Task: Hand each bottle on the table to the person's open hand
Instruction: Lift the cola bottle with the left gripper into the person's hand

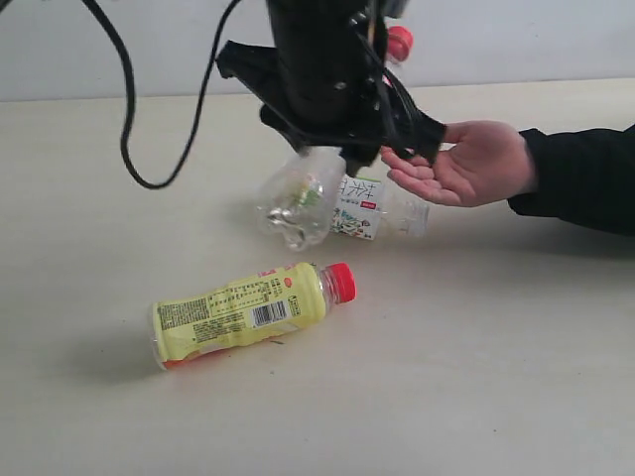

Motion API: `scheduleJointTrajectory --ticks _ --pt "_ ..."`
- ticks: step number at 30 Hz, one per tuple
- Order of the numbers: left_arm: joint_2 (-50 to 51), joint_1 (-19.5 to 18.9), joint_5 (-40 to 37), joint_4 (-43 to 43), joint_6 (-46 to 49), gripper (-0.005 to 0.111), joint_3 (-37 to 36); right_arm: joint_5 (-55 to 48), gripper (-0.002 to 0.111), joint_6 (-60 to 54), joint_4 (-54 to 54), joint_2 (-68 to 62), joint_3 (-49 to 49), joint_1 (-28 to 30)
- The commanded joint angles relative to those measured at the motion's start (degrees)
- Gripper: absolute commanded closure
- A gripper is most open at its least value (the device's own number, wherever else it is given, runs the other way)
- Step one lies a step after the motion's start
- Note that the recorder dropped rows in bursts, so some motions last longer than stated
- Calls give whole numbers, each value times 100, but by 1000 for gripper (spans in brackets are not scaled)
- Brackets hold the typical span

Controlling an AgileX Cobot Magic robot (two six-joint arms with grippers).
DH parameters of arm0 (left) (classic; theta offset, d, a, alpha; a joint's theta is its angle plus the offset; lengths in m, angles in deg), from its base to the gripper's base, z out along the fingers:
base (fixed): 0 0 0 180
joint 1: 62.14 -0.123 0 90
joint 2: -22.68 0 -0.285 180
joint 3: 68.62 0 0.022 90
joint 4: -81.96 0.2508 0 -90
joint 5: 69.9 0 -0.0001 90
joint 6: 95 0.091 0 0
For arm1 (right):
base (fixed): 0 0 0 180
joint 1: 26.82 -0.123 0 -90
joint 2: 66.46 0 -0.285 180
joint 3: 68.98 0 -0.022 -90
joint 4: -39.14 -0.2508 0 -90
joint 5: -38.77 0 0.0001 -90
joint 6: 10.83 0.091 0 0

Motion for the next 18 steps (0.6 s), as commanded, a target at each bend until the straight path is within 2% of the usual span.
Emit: scheduleJointTrajectory --ticks 1,4,9,18 --pt "-48 564 617 388 -1318 107 -26 39 108 -36 42 30 29 -18" --pt "-48 696 1369 -10 -2082 107 -26 39 108 -36 42 30 29 -18" --pt "118 577 2619 -803 -2713 107 -13 39 108 -23 42 30 29 -18" --pt "713 3 3166 -1382 -3405 107 300 39 108 -23 42 30 29 -18"
